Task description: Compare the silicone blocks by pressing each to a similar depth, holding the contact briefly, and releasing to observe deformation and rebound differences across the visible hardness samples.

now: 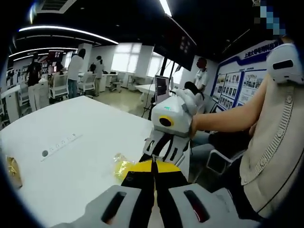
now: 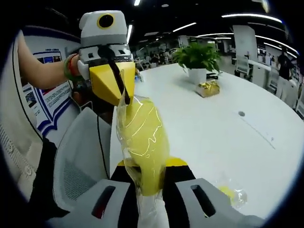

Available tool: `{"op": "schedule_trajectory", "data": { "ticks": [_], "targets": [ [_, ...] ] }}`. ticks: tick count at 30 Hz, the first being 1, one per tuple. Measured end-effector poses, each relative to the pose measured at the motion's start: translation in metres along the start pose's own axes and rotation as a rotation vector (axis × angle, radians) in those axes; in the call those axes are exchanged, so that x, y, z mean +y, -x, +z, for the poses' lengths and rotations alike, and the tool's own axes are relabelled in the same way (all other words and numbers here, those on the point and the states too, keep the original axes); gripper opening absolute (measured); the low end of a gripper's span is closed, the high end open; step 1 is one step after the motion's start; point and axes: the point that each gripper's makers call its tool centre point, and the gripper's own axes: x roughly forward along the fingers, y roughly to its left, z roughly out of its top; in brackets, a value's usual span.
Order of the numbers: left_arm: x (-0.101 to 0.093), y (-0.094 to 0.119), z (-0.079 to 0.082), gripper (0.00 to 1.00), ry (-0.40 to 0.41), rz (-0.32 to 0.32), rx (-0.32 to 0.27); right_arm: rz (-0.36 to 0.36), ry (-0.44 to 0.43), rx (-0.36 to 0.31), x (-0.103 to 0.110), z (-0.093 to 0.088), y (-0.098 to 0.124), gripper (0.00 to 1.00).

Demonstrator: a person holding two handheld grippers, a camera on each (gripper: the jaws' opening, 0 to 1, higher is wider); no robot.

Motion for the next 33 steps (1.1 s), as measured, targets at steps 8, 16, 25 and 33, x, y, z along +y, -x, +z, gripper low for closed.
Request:
{"op": "schedule_trajectory", "data": {
  "ticks": [8,16,25,33],
  "targets": [
    [-0.006,0.0,-0.001,0.0,-0.008,-0.007,0.01,0.008,-0.013,0.002,0.007,-0.002,0.001,0.05],
    [-0.01,0.0,-0.003,0.0,-0.004,-0.016,0.015,-0.004,0.006,0.003,0.008,-0.003,0.003,0.05],
    [-0.012,0.0,-0.004,0.0,-0.007,-0.018,0.02,-0.005,0.007,0.005,0.009,-0.004,0.003,0.05],
    [-0.011,0.0,-0.006,0.0,0.034,-0.015,0.025,0.003,-0.04,0.007,0.01,-0.006,0.001,0.08]
  ]
}}
